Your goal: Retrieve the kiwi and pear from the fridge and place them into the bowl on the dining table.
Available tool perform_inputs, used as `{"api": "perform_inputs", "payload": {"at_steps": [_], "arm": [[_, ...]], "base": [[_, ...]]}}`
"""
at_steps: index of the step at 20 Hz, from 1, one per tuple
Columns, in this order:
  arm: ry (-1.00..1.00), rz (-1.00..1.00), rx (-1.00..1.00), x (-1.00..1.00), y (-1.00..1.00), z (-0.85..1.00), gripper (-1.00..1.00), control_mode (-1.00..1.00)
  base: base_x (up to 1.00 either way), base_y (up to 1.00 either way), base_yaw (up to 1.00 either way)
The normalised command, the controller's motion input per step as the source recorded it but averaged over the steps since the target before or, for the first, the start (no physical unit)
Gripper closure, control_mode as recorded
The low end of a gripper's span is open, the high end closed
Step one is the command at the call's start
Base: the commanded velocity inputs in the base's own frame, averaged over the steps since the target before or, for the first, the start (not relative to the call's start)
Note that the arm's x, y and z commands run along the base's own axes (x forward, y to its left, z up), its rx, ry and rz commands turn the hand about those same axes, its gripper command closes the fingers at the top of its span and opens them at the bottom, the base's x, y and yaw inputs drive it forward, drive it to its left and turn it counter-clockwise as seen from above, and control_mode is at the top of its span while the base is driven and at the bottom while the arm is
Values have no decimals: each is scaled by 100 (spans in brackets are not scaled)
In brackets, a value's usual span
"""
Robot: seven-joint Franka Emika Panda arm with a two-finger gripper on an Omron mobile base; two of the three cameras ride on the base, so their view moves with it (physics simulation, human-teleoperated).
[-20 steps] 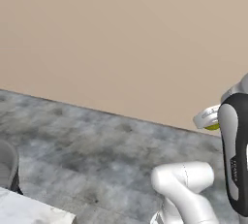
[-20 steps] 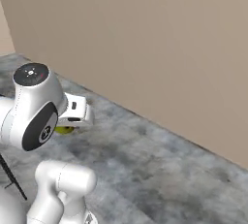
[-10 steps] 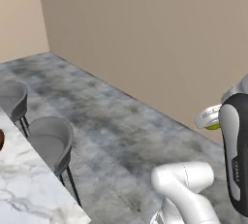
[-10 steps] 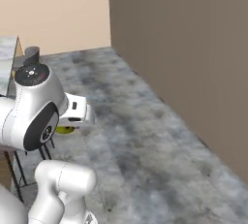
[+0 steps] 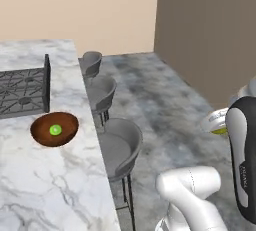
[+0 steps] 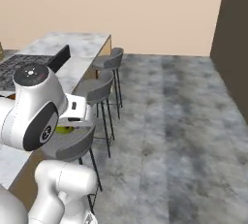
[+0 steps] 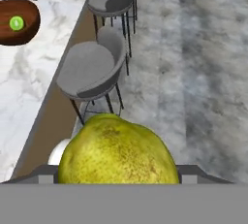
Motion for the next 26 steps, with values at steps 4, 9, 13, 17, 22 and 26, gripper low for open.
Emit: {"api": "perform_inputs", "payload": {"at_steps": [4, 9, 13, 17, 22, 26], "arm": [[0, 0, 0, 0, 0, 0, 100, 100], [0, 0, 0, 0, 0, 0, 100, 100], [0, 0, 0, 0, 0, 0, 100, 100], [0, 0, 0, 0, 0, 0, 100, 100], [0, 0, 0, 0, 0, 0, 100, 100], [0, 0, 0, 0, 0, 0, 100, 100]], "base": [[80, -1, 73], [70, -1, 72], [56, -1, 72], [48, 0, 72], [43, -2, 72], [46, -19, 68]]}}
